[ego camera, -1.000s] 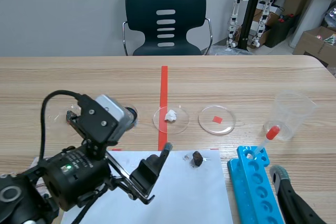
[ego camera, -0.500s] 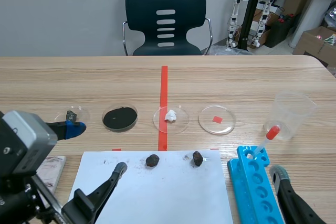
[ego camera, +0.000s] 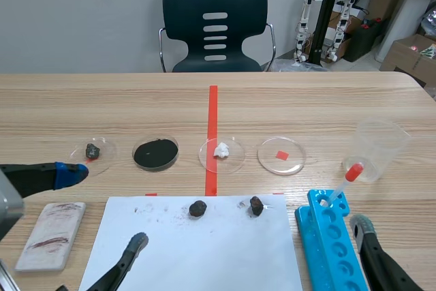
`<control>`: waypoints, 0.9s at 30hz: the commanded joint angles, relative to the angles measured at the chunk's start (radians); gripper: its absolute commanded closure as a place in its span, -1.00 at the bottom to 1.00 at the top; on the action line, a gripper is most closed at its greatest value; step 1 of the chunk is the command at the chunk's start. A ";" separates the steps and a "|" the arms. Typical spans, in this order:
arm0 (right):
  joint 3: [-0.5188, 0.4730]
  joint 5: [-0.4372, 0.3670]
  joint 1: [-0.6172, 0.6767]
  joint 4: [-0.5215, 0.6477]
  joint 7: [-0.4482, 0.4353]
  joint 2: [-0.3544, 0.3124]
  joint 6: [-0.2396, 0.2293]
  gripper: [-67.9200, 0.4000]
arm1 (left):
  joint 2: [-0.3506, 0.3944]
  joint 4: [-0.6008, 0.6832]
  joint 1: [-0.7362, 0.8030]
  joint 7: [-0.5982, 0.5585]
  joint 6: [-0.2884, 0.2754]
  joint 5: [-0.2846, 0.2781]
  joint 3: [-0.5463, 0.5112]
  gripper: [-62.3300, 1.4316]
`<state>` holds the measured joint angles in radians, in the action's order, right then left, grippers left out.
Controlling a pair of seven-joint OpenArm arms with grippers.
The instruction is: Return to the home posture
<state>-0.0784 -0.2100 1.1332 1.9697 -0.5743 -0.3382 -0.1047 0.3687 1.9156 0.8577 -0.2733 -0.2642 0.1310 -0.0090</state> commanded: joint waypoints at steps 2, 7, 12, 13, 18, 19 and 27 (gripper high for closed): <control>-0.006 -0.010 -0.006 0.014 -0.014 0.000 0.003 -1.00 | -0.008 0.006 0.007 -0.031 0.000 -0.007 0.003 -0.79; -0.006 -0.010 -0.006 0.014 -0.014 0.000 0.003 -1.00 | -0.023 0.006 0.010 -0.030 0.006 -0.021 0.001 -0.79; -0.006 -0.010 -0.006 0.014 -0.014 0.000 0.003 -1.00 | -0.076 0.006 0.012 -0.030 0.011 -0.014 -0.003 -0.79; -0.006 -0.010 -0.006 0.014 -0.014 0.000 0.003 -1.00 | -0.082 0.006 0.012 -0.030 0.011 -0.014 -0.003 -0.79; -0.006 -0.010 -0.006 0.014 -0.014 0.000 0.003 -1.00 | -0.091 0.006 0.012 -0.027 0.011 -0.040 -0.003 -0.79; -0.006 -0.010 -0.006 0.014 -0.014 0.000 0.003 -1.00 | -0.091 0.006 0.012 -0.024 0.011 -0.045 -0.003 -0.79; -0.006 -0.010 -0.006 0.014 -0.014 0.000 0.003 -1.00 | -0.091 0.006 0.011 -0.022 0.011 -0.045 -0.003 -0.79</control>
<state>-0.0784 -0.2104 1.1332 1.9697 -0.5743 -0.3382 -0.1047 0.2745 1.9148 0.8669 -0.2817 -0.2558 0.0937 -0.0090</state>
